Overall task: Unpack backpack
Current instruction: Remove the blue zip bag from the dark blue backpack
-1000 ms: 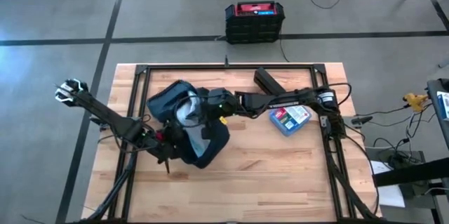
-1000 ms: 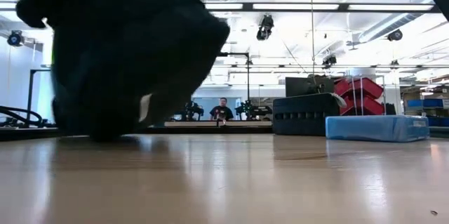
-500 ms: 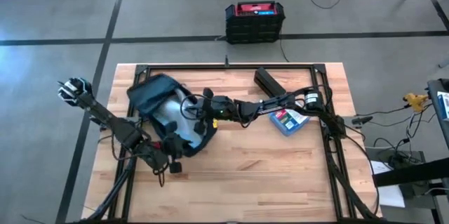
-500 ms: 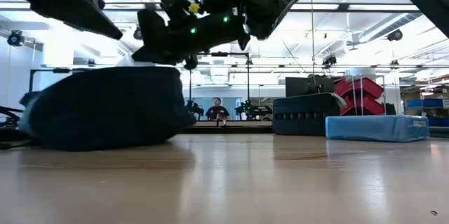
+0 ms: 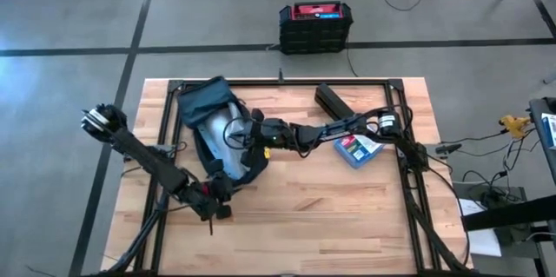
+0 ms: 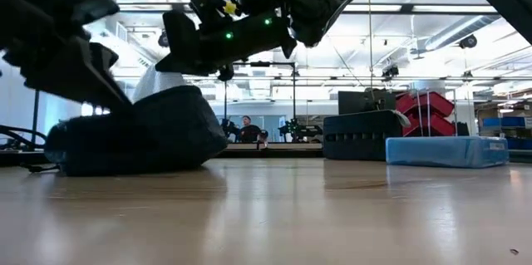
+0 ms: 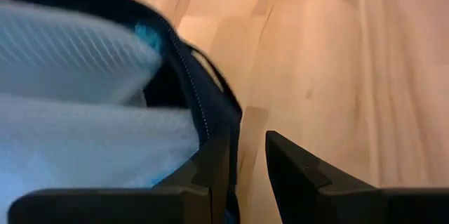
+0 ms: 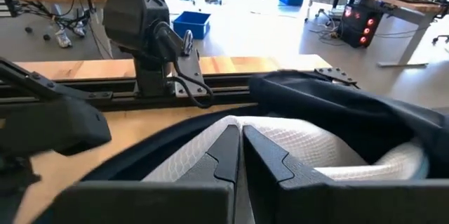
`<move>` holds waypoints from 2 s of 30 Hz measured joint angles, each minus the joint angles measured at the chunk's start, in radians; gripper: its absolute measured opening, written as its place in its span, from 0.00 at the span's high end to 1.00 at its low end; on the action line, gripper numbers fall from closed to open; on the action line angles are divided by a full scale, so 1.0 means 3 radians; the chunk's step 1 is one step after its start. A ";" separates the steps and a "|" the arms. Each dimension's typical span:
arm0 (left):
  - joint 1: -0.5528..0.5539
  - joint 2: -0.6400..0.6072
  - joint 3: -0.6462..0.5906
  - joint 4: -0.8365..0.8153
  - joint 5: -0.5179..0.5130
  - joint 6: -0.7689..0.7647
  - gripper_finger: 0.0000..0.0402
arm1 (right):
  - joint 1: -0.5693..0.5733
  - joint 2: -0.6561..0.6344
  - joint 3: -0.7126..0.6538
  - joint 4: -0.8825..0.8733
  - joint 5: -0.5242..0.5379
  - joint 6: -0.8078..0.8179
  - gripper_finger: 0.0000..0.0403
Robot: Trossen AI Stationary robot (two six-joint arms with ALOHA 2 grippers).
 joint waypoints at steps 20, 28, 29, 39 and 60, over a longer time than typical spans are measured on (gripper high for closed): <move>-0.0070 0.0631 -0.0072 -0.0025 -0.0015 -0.0948 0.80 | 0.0041 -0.0884 0.0005 -0.2002 -0.0632 -0.1361 0.99; -0.0075 0.0500 -0.0077 -0.0016 0.0047 -0.0859 0.80 | 0.0283 -0.0661 0.0001 -0.2146 -0.0173 -0.2466 0.69; -0.0075 0.0501 -0.0077 -0.0017 0.0037 -0.0869 0.80 | 0.0339 -0.0626 0.0001 -0.2115 -0.0029 -0.2673 0.65; -0.0076 0.0500 -0.0077 0.0019 -0.0033 -0.0879 0.80 | 0.0475 -0.0295 0.0070 -0.1637 0.0490 -0.3664 0.47; -0.0078 0.0496 -0.0077 0.0011 -0.0045 -0.0852 0.80 | 0.0389 0.0258 0.0699 -0.1911 0.0548 -0.3172 0.96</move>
